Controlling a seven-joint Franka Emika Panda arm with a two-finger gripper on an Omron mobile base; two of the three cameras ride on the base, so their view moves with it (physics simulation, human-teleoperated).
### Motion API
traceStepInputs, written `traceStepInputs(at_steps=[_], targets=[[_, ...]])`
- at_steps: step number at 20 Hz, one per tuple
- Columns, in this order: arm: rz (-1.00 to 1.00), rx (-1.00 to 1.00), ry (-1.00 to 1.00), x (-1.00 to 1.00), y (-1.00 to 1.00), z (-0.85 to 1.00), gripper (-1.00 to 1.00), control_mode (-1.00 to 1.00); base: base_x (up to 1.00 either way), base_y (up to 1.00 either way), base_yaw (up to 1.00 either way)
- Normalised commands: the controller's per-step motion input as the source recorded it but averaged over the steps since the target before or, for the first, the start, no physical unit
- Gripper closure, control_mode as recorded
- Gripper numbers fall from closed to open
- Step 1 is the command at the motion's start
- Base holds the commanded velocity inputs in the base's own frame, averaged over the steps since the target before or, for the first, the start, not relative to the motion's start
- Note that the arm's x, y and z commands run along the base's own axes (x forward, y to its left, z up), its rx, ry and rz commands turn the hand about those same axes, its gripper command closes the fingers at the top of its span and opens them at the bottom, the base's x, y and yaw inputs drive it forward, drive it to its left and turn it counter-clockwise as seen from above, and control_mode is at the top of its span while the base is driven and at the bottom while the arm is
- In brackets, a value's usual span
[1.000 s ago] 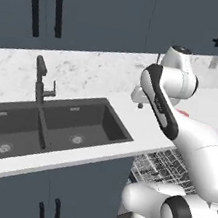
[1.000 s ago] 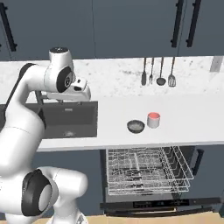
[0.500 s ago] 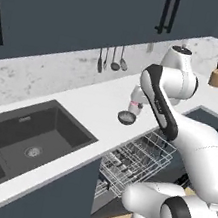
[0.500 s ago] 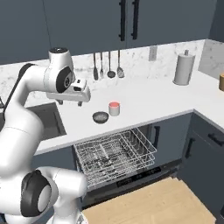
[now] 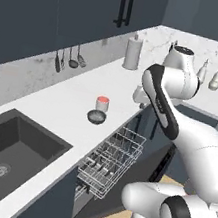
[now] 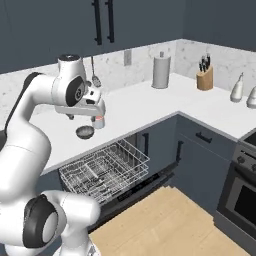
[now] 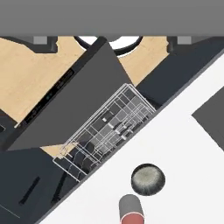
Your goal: Pick up the cup and bowl from the counter, place them in the dishwasher, and close the dishwasher door.
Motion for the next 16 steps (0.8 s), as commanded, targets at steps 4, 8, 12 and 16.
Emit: traceStepInputs(at_steps=[4,8,12,16], targets=[[0.0,0.0,0.0,0.0,0.0,0.0,-1.0,1.0,0.0,0.32,-0.33],[0.0,0.0,0.0,0.0,0.0,0.0,-1.0,1.0,0.14,0.52,-0.29],[0.0,0.0,0.0,0.0,0.0,0.0,-1.0,1.0,0.22,0.55,-0.27],[0.0,0.0,0.0,0.0,0.0,0.0,-1.0,1.0,0.29,0.37,-0.22]])
